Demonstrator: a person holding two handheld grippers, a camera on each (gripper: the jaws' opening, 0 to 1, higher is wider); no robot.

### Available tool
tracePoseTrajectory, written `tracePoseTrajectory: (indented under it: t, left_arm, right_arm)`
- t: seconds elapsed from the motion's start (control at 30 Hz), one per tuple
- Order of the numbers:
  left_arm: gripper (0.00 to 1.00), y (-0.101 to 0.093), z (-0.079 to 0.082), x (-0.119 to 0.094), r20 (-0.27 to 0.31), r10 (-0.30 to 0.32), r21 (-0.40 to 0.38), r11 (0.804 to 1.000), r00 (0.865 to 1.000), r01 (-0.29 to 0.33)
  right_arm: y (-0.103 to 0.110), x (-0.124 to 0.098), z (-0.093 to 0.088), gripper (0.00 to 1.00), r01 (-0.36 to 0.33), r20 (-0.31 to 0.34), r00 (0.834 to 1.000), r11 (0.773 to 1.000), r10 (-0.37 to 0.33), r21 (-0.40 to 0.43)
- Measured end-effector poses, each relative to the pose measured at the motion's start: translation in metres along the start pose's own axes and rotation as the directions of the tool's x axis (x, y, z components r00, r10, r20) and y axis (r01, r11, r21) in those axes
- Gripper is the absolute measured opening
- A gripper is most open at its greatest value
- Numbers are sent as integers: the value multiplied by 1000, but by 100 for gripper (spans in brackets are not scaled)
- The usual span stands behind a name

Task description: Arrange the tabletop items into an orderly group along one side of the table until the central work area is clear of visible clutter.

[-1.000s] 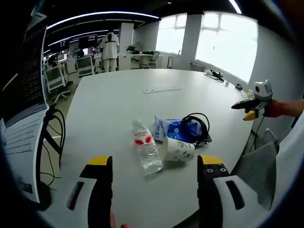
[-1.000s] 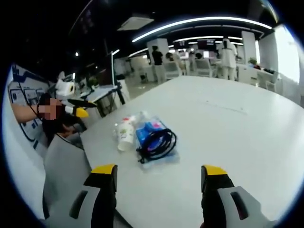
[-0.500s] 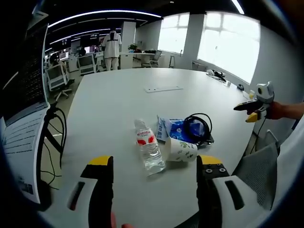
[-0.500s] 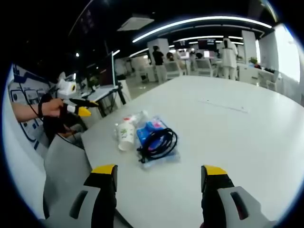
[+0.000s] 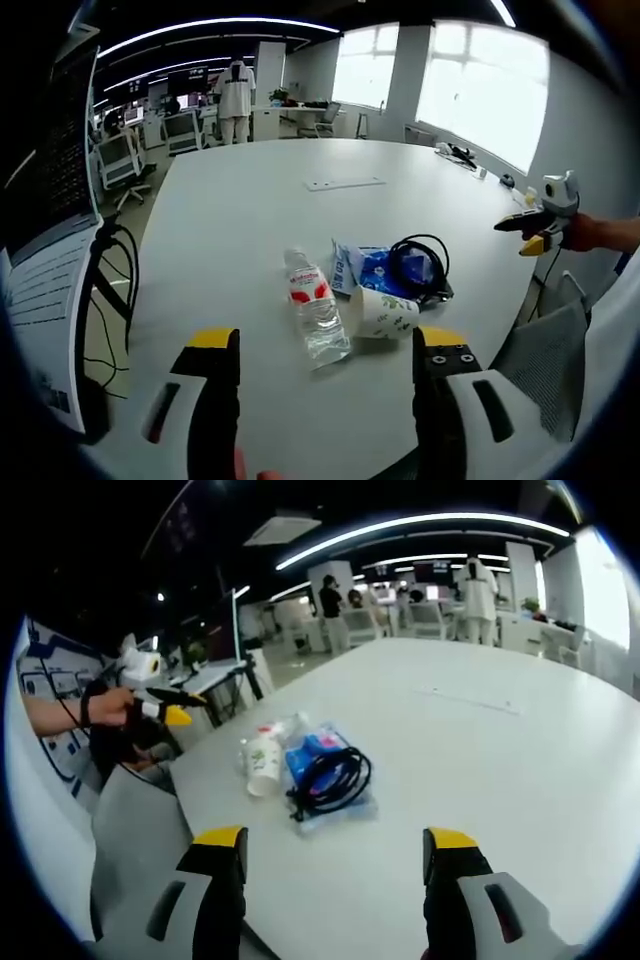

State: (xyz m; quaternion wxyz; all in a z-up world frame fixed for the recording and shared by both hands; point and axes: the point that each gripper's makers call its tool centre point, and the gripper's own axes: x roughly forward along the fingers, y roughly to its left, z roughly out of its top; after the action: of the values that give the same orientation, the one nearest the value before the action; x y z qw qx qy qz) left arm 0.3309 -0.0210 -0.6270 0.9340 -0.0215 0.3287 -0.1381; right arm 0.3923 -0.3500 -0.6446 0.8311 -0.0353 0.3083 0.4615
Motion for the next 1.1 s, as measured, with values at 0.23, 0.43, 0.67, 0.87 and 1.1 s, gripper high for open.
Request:
tracePoseTrajectory:
  t: [0.23,0.43,0.67,0.87,1.1]
  left_arm:
    - [70,3,6,7,-4,-1,11,1000,1000,2]
    - [70,4,12,15,-6,-7,20,1000,1000,7]
    - [69,8,12,29,-23,-1,19,1000,1000,1]
    - [68,7,17,41,-39,-4,18,1000,999,5]
    - [69,7,20,56,-62,-6,11,1000,998,6]
  right_arm:
    - [-3,-2,-2,72,12,1,1000,1000,-12,9]
    - [-4,-4,-4,71,19,4,1000,1000,-19,19]
    - [-3,-5,-7,71,23,8,1000,999,-23,31]
    - [-4,-8,-10,71,30,11,999,999,-31,45]
    - [-4,-9,-13,71,36,7,999,998,-37,59]
